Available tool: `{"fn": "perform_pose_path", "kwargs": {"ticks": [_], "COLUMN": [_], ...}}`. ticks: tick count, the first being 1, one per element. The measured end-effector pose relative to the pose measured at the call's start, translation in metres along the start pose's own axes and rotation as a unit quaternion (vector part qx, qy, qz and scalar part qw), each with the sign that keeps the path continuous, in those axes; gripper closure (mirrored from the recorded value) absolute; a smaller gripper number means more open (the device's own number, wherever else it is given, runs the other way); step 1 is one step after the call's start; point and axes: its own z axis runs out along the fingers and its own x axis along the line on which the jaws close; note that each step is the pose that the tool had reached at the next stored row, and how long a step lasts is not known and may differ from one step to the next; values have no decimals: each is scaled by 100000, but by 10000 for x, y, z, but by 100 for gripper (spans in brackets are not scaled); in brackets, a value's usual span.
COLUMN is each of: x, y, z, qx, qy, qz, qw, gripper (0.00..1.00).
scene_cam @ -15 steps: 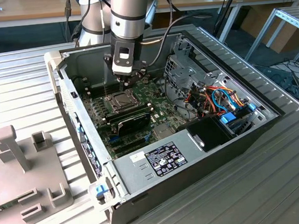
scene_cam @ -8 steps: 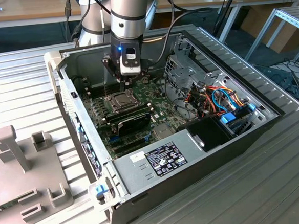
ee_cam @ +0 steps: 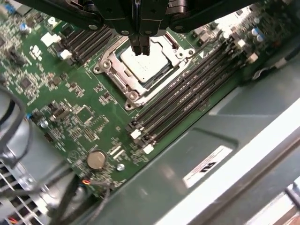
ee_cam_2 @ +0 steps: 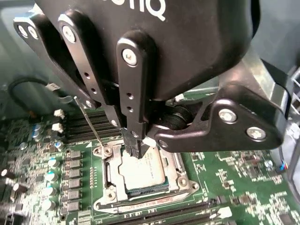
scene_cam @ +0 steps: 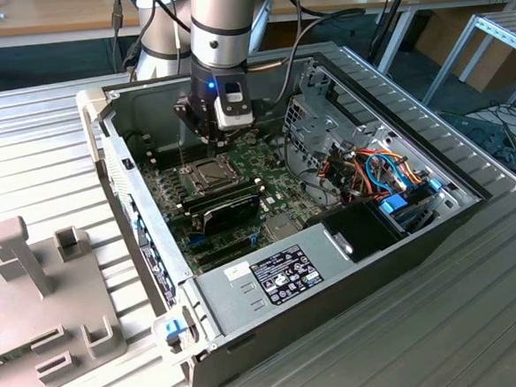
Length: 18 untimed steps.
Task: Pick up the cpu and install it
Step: 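Install the first cpu locking lever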
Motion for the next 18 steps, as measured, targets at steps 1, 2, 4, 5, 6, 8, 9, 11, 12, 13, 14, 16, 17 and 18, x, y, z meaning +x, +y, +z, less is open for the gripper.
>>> {"fn": "perform_pose_path", "kwargs": {"ticks": [1, 2, 4, 5, 6, 8, 9, 11, 12, 13, 14, 16, 17, 18], "x": [0, 0, 0, 0, 0, 0, 0, 0, 0, 0, 0, 0, 0, 0], "y": [0, 0, 0, 0, 0, 0, 0, 0, 0, 0, 0, 0, 0, 0], "z": [0, 0, 0, 0, 1, 1, 1, 1, 1, 1, 1, 0, 1, 0], "qx": [-15, -32, -72, -90, -104, -141, -143, -146, -145, -145, -143, -144, -144, -144], "qy": [5, 18, 42, 55, 63, 86, 88, 88, 88, 90, 86, 89, 89, 90], "qz": [-949, -2312, -4820, -6183, -6964, -9387, -9548, -9562, -9565, -9568, -9566, -9570, -9572, -9572], "qw": [99995, 99973, 99884, 99809, 99757, 99558, 99543, 99542, 99541, 99541, 99541, 99541, 99541, 99541], "gripper": [89, 89, 89, 89, 89, 89, 89, 89, 89, 89, 89, 89, 89, 89]}}
